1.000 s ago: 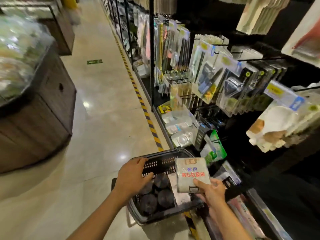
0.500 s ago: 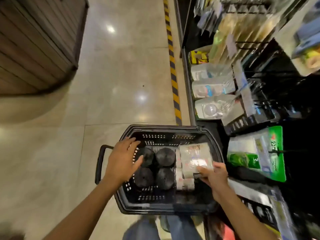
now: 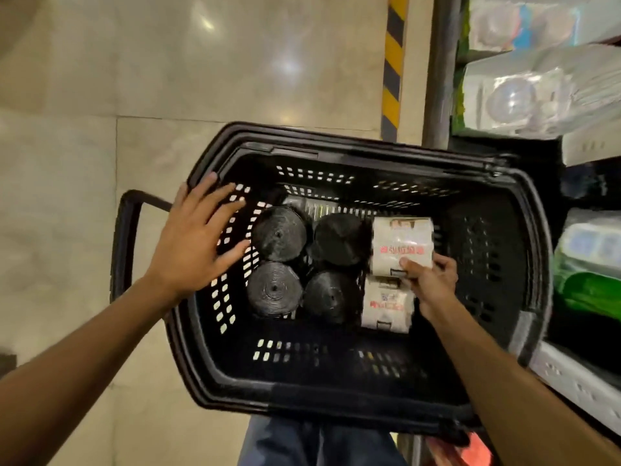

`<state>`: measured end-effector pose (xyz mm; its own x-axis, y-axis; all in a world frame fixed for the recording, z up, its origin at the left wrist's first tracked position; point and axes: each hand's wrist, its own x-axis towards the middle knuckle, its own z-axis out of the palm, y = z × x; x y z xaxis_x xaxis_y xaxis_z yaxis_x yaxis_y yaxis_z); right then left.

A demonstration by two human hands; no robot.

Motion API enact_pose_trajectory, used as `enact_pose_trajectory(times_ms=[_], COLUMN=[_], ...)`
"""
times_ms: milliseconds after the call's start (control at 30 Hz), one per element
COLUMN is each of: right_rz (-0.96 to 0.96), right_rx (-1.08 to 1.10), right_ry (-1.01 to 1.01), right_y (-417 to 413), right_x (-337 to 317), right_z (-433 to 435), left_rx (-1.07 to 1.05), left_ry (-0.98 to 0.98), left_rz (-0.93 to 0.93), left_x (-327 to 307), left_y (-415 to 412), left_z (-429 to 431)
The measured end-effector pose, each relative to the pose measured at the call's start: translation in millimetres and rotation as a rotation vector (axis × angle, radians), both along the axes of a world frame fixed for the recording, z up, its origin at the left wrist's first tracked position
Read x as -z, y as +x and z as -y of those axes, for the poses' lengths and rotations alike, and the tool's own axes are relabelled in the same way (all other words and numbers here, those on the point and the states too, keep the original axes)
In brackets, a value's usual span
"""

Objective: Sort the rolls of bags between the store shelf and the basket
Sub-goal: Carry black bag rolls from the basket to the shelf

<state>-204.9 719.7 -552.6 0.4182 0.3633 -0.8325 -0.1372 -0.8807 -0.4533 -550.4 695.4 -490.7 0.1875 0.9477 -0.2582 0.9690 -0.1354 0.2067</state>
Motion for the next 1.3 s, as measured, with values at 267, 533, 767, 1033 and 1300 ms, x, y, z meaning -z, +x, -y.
enact_pose_trajectory(times_ms=[267, 533, 767, 1033, 1300], right_rz=[-0.077, -0.023, 0.041, 0.257, 0.392], right_rx=[0.076, -0.024, -0.207, -0.476, -0.680], right_ry=[-0.046, -0.090, -0.123, -0.217, -0.246], right_y=[9, 9, 17, 20, 7], right_x=[41, 41, 39, 53, 14], right_z=[-9, -7, -5, 0, 14], left_rx=[0.028, 0.020, 0.016, 0.010, 0.001], left_ry=[0.139, 0.142, 0.126, 0.101, -0.025], left_rz=[-0.043, -0.054, -0.052, -0.040, -0.049], left_x=[17, 17, 15, 16, 0], left_y=[0, 1, 1, 0, 2], left_z=[5, 4, 4, 6, 2])
